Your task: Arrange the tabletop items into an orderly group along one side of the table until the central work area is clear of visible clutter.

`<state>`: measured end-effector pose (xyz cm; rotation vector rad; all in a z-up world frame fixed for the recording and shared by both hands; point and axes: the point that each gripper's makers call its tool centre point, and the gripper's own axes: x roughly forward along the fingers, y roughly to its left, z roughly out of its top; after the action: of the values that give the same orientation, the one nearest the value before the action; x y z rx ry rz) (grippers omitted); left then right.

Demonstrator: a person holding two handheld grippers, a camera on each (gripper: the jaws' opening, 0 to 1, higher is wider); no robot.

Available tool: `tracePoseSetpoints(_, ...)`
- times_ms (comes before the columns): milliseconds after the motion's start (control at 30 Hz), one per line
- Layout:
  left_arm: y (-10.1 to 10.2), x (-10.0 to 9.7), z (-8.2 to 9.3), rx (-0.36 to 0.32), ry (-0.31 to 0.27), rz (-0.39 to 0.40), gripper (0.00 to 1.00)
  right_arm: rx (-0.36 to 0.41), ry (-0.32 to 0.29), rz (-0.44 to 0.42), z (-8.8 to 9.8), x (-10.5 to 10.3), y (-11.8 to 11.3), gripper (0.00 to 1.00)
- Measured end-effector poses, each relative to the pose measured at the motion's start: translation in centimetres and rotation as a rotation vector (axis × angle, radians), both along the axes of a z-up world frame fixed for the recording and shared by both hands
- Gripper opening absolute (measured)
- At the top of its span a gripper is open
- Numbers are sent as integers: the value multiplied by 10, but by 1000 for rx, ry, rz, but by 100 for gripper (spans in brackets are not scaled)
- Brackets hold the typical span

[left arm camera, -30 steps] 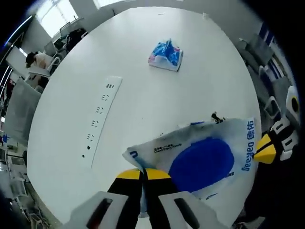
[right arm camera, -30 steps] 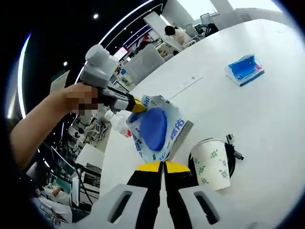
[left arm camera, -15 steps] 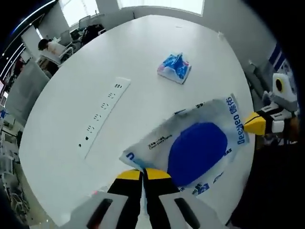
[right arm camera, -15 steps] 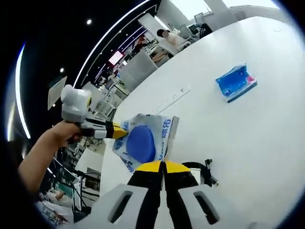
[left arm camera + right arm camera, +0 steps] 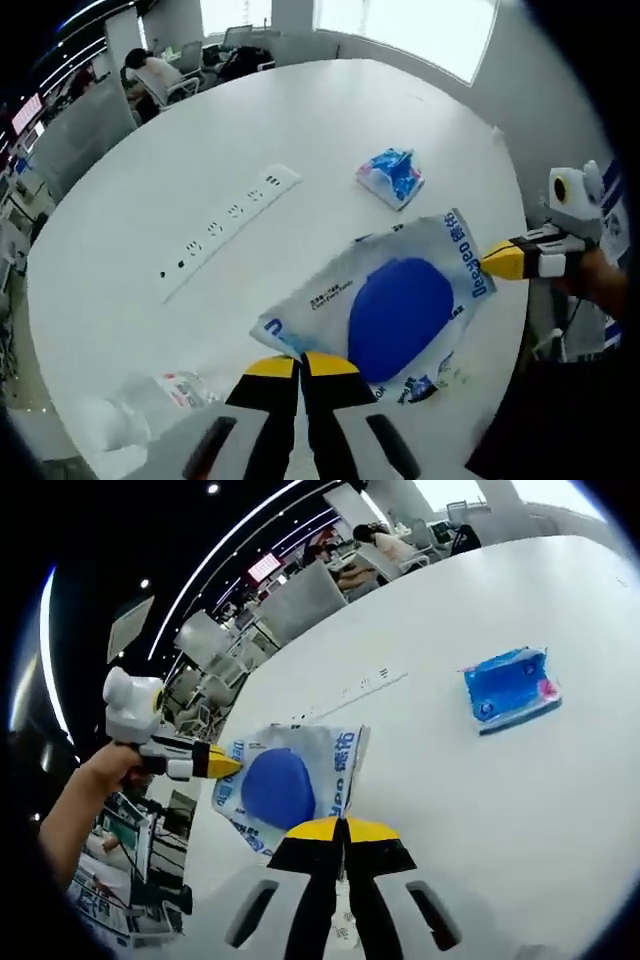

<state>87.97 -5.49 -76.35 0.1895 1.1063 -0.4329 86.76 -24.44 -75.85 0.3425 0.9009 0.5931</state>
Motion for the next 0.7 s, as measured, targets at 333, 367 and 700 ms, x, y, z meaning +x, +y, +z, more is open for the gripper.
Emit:
tracePoseSetpoints(333,-16,6,-12,-135,-22,151,0,-76,-38,68,-8,44,-17,0)
tracePoseSetpoints(367,-18,8,-13,-146,-30,166,0,-77,-41,71,-9,48,-19,0)
tracePoseSetpoints(700,-26,26,-26,-174,-84,249,0,-152,-131,101,-29,79,-24,0)
